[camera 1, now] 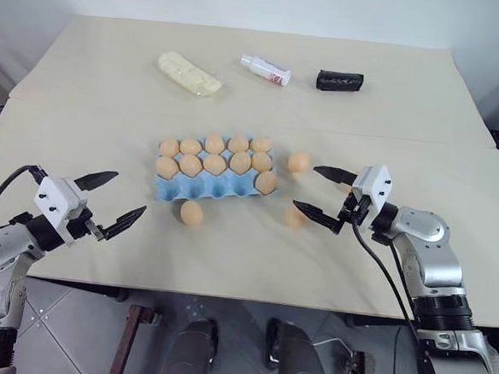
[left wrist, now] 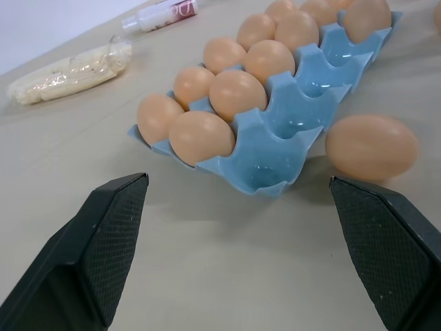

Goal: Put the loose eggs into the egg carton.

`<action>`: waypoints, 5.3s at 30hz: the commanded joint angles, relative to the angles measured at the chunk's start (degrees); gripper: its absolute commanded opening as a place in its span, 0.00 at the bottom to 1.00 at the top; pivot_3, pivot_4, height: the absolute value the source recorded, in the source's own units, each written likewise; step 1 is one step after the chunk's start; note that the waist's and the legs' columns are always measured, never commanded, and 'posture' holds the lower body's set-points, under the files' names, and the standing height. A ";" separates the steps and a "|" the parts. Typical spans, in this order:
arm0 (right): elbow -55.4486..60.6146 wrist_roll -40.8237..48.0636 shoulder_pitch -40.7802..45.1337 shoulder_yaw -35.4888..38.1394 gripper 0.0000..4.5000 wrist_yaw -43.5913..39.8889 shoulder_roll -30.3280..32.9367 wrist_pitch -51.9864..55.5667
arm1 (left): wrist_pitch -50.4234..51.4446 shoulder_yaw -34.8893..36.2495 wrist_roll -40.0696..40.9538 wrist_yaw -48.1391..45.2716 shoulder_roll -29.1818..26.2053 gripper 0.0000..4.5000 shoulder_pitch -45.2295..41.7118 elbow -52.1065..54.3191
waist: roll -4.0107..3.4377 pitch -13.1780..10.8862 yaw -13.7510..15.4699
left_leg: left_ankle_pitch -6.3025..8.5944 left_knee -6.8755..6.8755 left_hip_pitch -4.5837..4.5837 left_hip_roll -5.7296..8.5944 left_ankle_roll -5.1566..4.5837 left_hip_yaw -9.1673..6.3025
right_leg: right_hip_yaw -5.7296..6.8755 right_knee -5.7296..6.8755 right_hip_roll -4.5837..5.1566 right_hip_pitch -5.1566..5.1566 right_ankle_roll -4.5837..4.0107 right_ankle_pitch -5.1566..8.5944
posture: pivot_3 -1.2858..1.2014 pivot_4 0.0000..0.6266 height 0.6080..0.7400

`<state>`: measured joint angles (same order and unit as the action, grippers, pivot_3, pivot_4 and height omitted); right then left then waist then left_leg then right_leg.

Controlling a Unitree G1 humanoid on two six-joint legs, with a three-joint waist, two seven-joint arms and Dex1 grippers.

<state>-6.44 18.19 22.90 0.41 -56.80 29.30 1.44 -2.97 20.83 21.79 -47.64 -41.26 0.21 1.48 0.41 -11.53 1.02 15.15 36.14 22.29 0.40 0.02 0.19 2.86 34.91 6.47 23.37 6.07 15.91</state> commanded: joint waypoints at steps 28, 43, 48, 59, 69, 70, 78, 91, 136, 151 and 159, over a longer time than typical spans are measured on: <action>3.66 -3.39 -9.92 11.22 1.00 24.00 -0.02 7.15 | 0.51 -12.45 2.51 -12.60 2.41 1.00 -5.97 3.53 | 0.06 0.03 -1.37 | 0.06 0.35 -0.14 -0.28 -0.17 0.61 | -0.61 0.08 -0.19 0.08 -0.11 -0.36 | 0.52 0.24 1.00; -21.86 -9.84 9.85 4.78 0.55 25.21 -4.02 2.13 | 1.64 -8.59 3.10 -7.79 2.28 1.00 0.23 9.45 | 0.06 0.03 -1.41 | 0.09 0.20 0.03 -0.26 -0.23 0.64 | -0.63 -0.06 -0.08 0.26 -0.09 -0.39 | 0.52 0.24 1.00; -14.78 -6.63 10.78 3.08 0.41 19.49 -5.45 4.10 | 1.99 -5.99 3.50 -5.21 2.71 1.00 1.96 9.74 | 0.06 0.03 -1.43 | 0.09 0.26 0.04 -0.24 -0.23 0.67 | -0.65 -0.05 -0.09 0.25 -0.03 -0.43 | 0.52 0.24 1.00; -0.85 -8.23 18.01 -12.33 0.41 16.84 -17.51 16.22 | 2.39 4.47 4.97 -0.10 3.71 1.00 7.35 6.66 | 0.07 0.03 -2.90 | 0.11 0.19 0.01 -0.37 -0.14 0.65 | -0.71 0.10 -0.10 0.40 -0.12 -0.39 | 0.52 0.24 1.00; -7.22 -11.52 19.00 -15.56 0.79 16.07 -20.50 13.43 | 3.36 5.18 4.97 2.11 5.73 1.00 10.96 11.16 | 0.17 0.10 -2.80 | 0.20 -0.03 0.21 -0.21 -0.18 0.49 | -0.71 -0.27 0.21 0.45 -0.12 -0.40 | 0.52 0.24 1.00; -5.93 -11.04 18.64 -15.23 0.86 15.54 -20.07 13.90 | 3.46 5.36 5.06 2.16 5.71 1.00 11.31 11.32 | 0.18 0.10 -2.80 | 0.20 -0.05 0.20 -0.25 -0.15 0.49 | -0.70 -0.27 0.18 0.46 -0.15 -0.38 | 0.52 0.24 1.00; 11.08 -3.44 9.10 -9.16 1.00 8.86 -12.05 15.09 | 3.88 3.21 4.97 0.29 4.56 1.00 9.99 11.24 | 0.18 0.10 -2.34 | 0.24 -0.05 0.21 -0.34 -0.10 0.59 | -0.36 -0.26 0.08 0.50 -0.22 -0.34 | 0.52 0.24 1.00; 13.38 4.33 -23.29 15.79 1.00 1.71 4.05 -1.26 | 2.65 -8.01 2.24 -7.02 4.25 1.00 -1.58 4.63 | 0.18 0.11 -1.12 | 0.43 0.06 -0.02 -0.46 -0.29 1.13 | -0.22 -0.64 -0.03 0.16 0.04 -0.49 | 0.52 0.24 1.00; -9.34 -11.87 21.69 -20.01 0.64 11.83 -23.45 12.02 | 3.61 7.91 5.30 2.84 7.87 1.00 17.20 12.75 | 0.33 0.20 -2.72 | 0.82 0.55 0.18 -1.19 -0.19 2.04 | -0.11 -0.40 0.16 0.90 -0.40 -0.89 | 0.52 0.24 1.00; 1.98 -8.12 15.69 -14.28 0.99 8.92 -20.18 10.17 | 5.07 4.81 5.47 2.81 7.59 1.00 14.61 14.93 | 0.36 0.22 -2.98 | 0.82 0.73 0.56 -1.21 -0.17 2.09 | -0.01 -0.18 0.11 1.29 -0.42 -0.90 | 0.52 0.24 1.00; 10.40 -4.63 -4.10 0.73 0.99 10.32 -6.35 2.60 | 7.68 -2.28 4.93 0.57 6.45 1.00 7.11 13.97 | 0.42 0.25 -1.91 | 0.89 0.94 0.75 -1.14 -0.33 2.21 | 0.18 -0.39 0.08 1.24 -0.27 -1.02 | 0.52 0.24 1.00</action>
<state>1.09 11.87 19.72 -1.41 -47.42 22.54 6.12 4.63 19.20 26.47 -46.70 -34.38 7.99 14.79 0.83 -11.28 -0.89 16.04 37.08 23.02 -0.80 -0.30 2.48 3.00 34.54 6.49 24.62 5.80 14.89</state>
